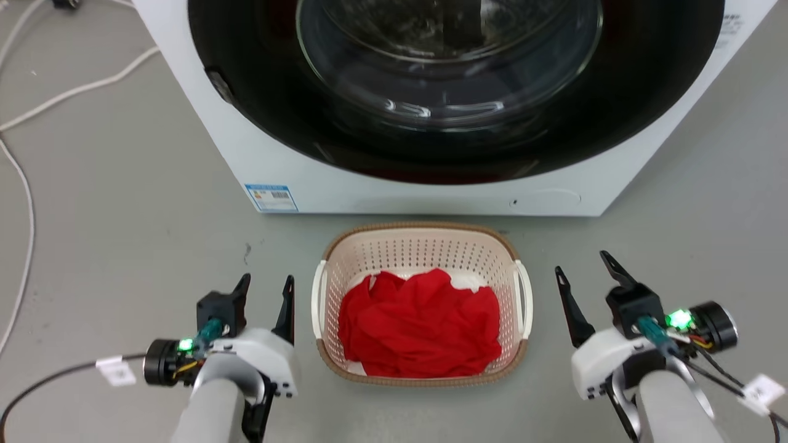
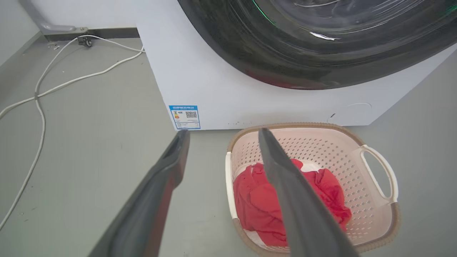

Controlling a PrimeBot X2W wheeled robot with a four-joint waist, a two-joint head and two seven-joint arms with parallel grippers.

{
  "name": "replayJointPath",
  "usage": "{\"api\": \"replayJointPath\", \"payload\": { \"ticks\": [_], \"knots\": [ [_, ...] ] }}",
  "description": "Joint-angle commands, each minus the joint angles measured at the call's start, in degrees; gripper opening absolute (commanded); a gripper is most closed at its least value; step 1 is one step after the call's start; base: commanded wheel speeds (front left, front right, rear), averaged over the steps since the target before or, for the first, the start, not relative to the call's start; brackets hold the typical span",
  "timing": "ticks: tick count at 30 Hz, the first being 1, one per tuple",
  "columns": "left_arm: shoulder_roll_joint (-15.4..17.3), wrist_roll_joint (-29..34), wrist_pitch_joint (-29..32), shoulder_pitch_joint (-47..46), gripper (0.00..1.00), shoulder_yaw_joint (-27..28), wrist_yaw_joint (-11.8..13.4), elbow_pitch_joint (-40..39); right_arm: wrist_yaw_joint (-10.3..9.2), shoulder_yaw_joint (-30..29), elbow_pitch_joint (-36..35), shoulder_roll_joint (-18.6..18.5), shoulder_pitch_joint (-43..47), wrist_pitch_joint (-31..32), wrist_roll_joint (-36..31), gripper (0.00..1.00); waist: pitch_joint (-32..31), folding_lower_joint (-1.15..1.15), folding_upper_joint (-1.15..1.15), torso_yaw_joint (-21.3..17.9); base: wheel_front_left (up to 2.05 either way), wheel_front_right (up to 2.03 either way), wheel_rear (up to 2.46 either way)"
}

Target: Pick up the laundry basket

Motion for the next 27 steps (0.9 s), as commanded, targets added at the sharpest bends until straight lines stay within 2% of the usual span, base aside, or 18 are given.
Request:
{"api": "replayJointPath", "payload": {
  "ticks": [1, 8, 15, 20, 27],
  "knots": [
    [0.42, 0.3, -0.14, -2.39, 1.0, -0.16, -0.5, 2.39, -0.06, 0.22, 2.32, -0.11, -2.56, -0.14, -0.52, 1.0, 2.55, 0.0, 0.0, -0.62, 0.0, 0.0, 0.0],
    [1.19, 0.1, -0.1, -13.07, 1.0, -2.67, -2.05, 17.88, -0.06, 0.99, 16.6, -0.1, -12.07, -0.13, -2.34, 1.0, 8.01, 0.0, 0.0, -1.18, 0.0, 0.0, 0.0],
    [1.72, -0.63, 1.27, -21.54, 1.0, -5.38, -2.82, 28.26, -0.06, 3.34, 29.59, -0.07, -21.59, 1.3, -1.1, 1.0, 13.17, 0.0, 0.0, -1.35, 0.0, 0.0, 0.0],
    [1.52, -1.65, 2.69, -25.62, 1.0, -7.43, -2.86, 32.25, -0.06, 5.62, 35.56, -0.08, -26.92, 3.06, 0.29, 1.0, 16.36, 0.0, 0.0, -1.08, 0.0, 0.0, 0.0],
    [1.46, -4.18, 4.93, -29.16, 1.0, -11.01, -2.88, 34.16, -0.06, 7.98, 40.14, -0.08, -32.15, 5.14, 2.0, 1.0, 20.78, 0.0, 0.0, -0.81, 0.0, 0.0, 0.0]
  ]
}}
